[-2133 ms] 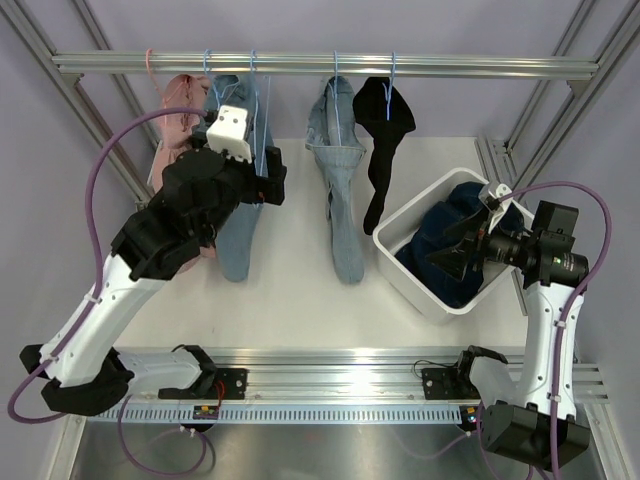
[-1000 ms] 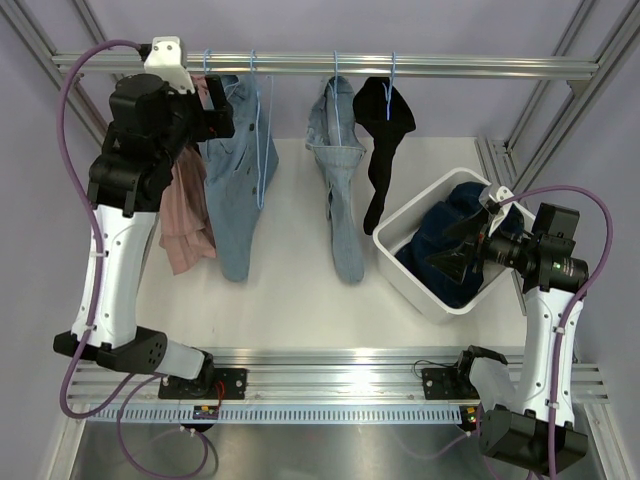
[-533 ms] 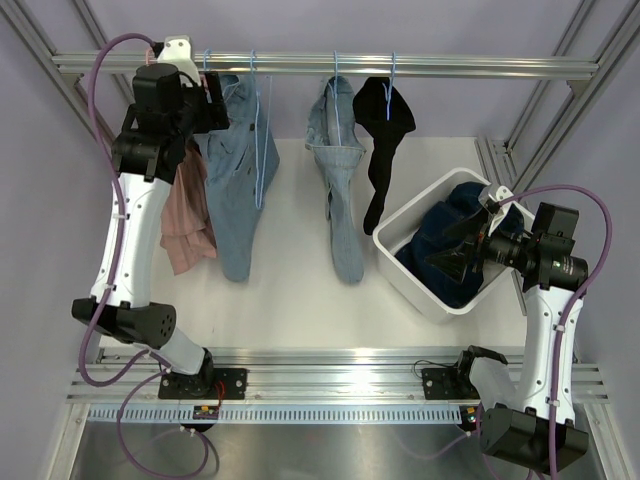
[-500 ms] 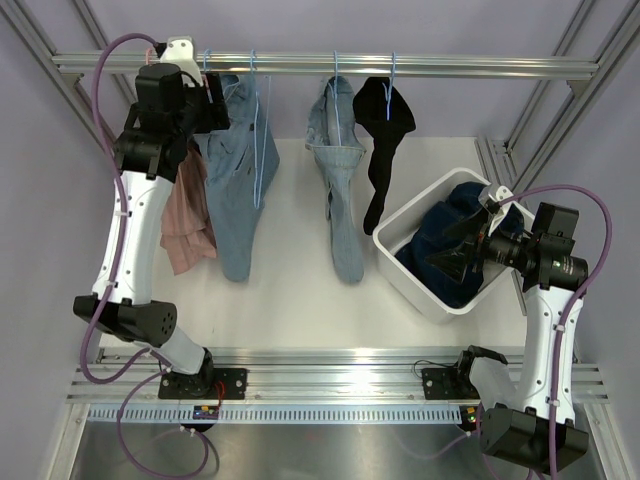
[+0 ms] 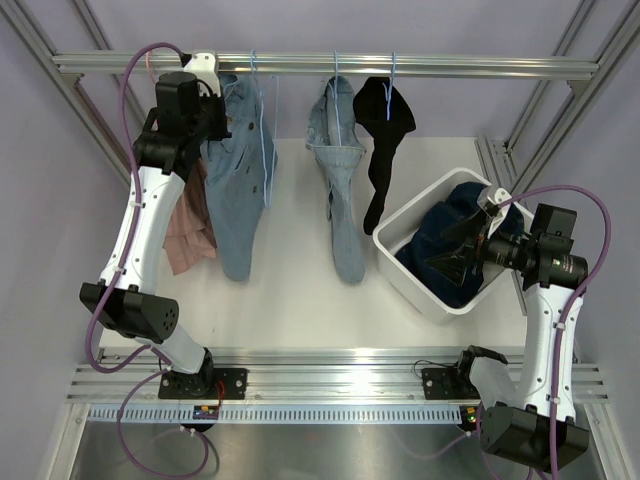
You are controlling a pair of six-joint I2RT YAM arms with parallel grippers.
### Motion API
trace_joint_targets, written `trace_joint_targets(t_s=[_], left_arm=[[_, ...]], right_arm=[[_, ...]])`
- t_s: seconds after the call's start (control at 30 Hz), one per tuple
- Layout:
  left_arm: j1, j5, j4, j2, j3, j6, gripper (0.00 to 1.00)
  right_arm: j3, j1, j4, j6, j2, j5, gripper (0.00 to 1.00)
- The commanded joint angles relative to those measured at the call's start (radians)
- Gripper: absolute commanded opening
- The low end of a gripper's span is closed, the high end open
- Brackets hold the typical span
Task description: Remove the skirt from the hanger
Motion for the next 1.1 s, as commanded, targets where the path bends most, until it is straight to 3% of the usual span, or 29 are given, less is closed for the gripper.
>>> trace_joint_targets(t_s=[0.0,0.37,0.53,0.63,0.7,0.77,0.8,0.9,1.07], left_arm=[[0.003,0.044,0.135,-0.050,-0.013,0.023,0.00],[0.003,0.098,0.216,-0.176,-0.007,-0.012,0.00],[0.001,0.136,0.195,-0.224,-0.029,-0.038,0.00],[0.003,0.153,0.186,-0.268,-0.078,-0.049,0.00],[0.003,0.158,0.184,-0.309,-0.131,-0.054,0.00],[0.003,0.156,0.167,-0.342,-0.168,-0.055,0.00],[0.001,0.156,0.163,-0.360,-0.209,-0.057,0.00],[0.003,0.162,0.150,-0.447,-0.303,-0.064,0.00],[0.003,0.243,0.129,-0.617,-0.446,-0.086,0.00]], right_arm=[[0.014,0.001,-0.059,-0.087,0.007,-0.048,0.99],[0.292,0.001,-0.538,-0.530,0.168,-0.088,0.99],[0.349,0.009,-0.578,-0.557,0.206,-0.092,0.99],[0.370,0.033,-0.519,-0.463,0.206,-0.080,0.99],[0.373,0.085,-0.399,-0.315,0.185,-0.057,0.99],[0.352,0.148,-0.266,-0.090,0.139,0.034,1.00],[0.341,0.183,-0.132,-0.022,0.122,0.077,0.99],[0.326,0.301,0.029,0.141,0.085,0.228,1.00],[0.451,0.497,0.029,0.231,0.175,0.340,0.99]])
